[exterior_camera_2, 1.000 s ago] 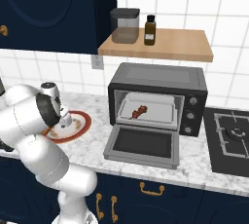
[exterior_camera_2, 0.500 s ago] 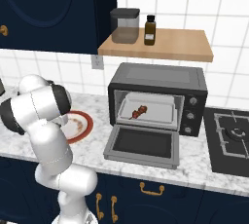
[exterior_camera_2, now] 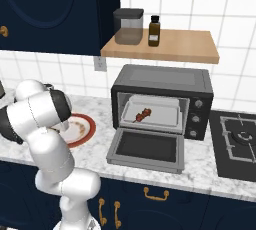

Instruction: Pick up the kebab skewer and baguette bread, and place them inside the toaster oven. Close the toaster oven door and start by setting the timer.

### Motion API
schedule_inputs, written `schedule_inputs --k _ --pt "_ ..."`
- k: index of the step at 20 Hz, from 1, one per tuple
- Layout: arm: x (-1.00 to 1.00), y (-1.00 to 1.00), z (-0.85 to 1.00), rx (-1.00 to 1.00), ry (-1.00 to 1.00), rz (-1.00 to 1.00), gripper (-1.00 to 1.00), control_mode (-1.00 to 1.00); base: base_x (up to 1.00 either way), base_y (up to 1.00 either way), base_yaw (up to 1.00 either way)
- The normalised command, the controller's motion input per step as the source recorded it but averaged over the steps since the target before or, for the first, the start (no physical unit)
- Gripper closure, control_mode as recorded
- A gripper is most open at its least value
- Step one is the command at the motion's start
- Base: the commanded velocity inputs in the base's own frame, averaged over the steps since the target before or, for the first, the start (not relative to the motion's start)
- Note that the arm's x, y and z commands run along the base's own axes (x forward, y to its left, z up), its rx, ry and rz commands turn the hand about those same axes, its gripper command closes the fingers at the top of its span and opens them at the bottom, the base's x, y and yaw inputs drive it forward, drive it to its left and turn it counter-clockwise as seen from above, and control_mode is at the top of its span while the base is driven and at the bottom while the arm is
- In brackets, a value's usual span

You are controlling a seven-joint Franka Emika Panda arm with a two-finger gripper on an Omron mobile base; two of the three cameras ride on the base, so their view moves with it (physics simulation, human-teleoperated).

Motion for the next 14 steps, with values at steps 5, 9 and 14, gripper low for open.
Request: schedule_inputs --k 5,9,14 --pt "-0.53 -0.62 0.44 0.00 -0.02 0.25 1.00 -1.00 0.00 0.00 0.00" --pt "-0.68 -0.77 1.00 0.00 -0.13 0.37 1.00 -1.00 0.00 0.00 0.00" --pt "-0.99 -0.85 0.97 -0.09 -0.16 0.43 1.00 -1.00 0.00 0.00 0.00"
